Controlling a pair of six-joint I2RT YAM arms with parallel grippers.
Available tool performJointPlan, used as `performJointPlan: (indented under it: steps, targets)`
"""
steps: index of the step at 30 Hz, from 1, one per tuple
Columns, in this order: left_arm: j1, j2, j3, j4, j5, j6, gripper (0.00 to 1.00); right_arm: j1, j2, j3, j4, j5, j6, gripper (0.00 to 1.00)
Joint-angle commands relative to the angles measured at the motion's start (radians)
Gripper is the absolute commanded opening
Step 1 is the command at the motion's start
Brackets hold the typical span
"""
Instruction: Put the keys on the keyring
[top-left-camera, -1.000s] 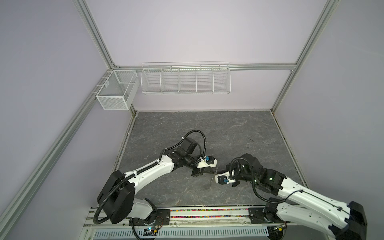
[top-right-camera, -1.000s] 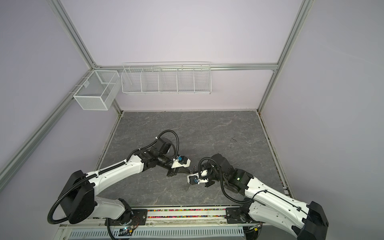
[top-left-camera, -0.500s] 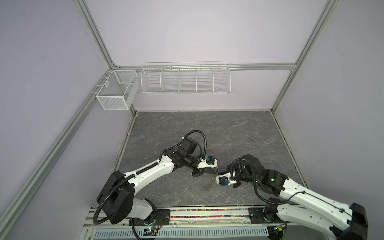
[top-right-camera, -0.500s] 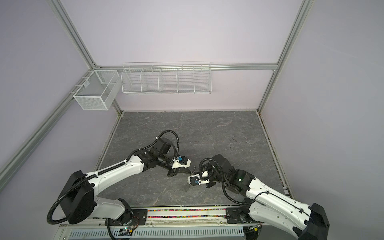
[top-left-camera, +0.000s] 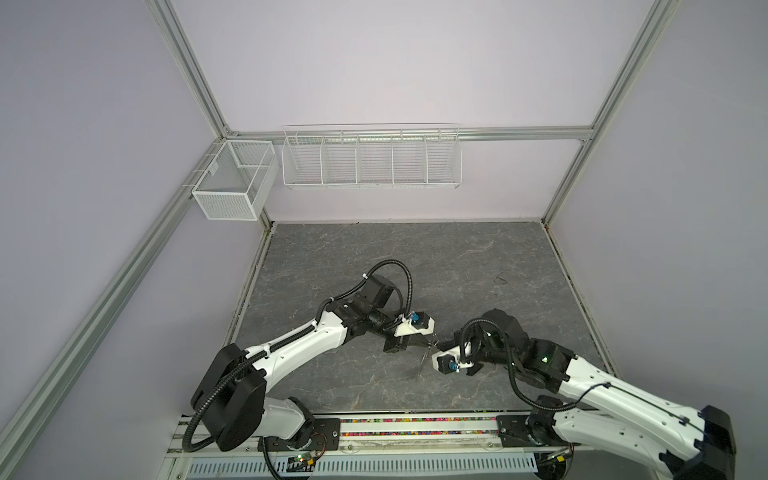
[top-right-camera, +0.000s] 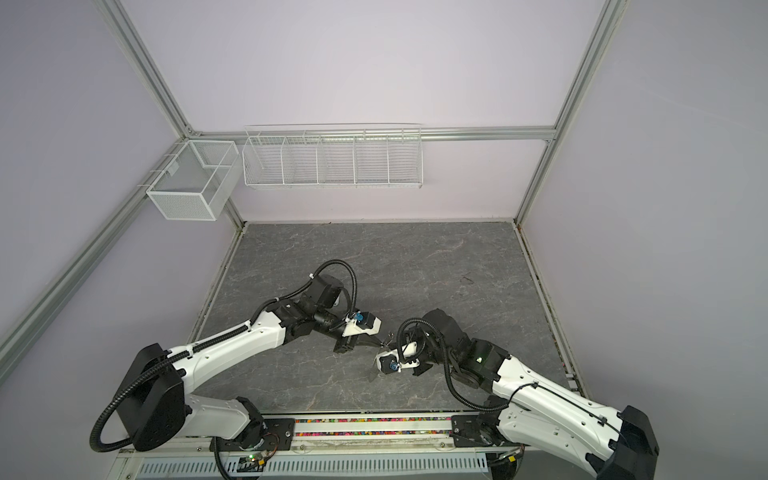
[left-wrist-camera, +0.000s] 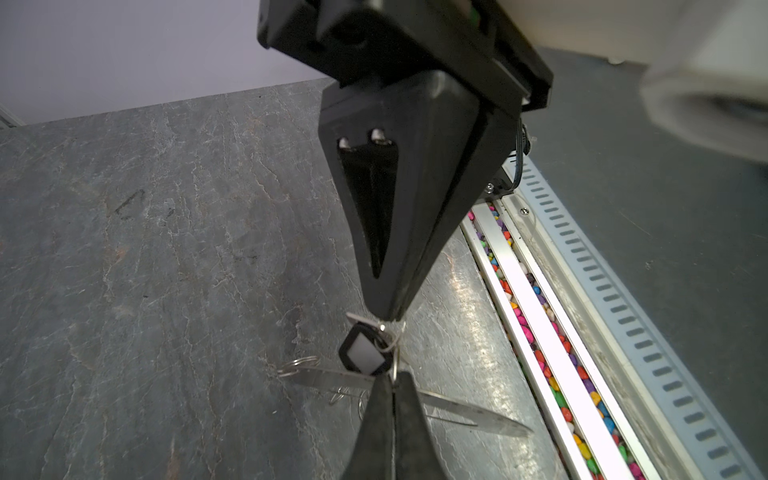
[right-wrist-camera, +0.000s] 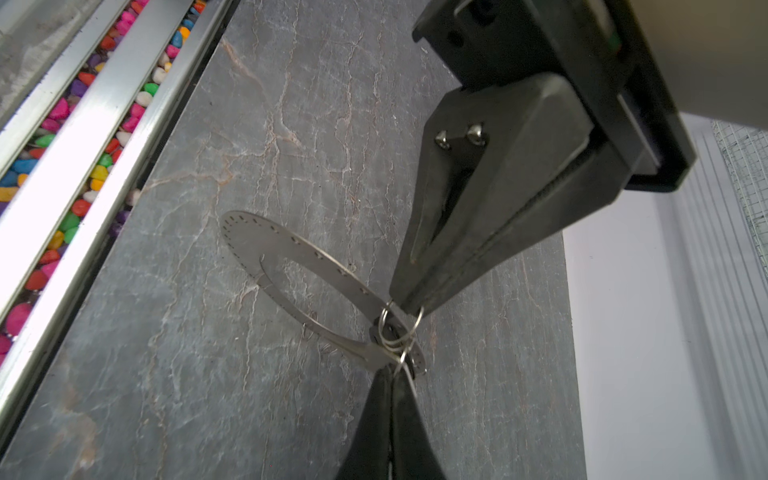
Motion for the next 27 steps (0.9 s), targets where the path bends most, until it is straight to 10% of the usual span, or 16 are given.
performJointPlan:
  steps: [1,27]
  targets:
    - [0.0,-0.022,0.008,0.028,0.042,-0.006,0.0,0.005,-0.008,-0.013,-0.025,0.026,-0.066,0.07]
    - [0.007,-0.053,-0.036,0.109,0.015,-0.04,0.0,-0.018,0.03,0.001,-0.019,-0.014,-0.027,0.07]
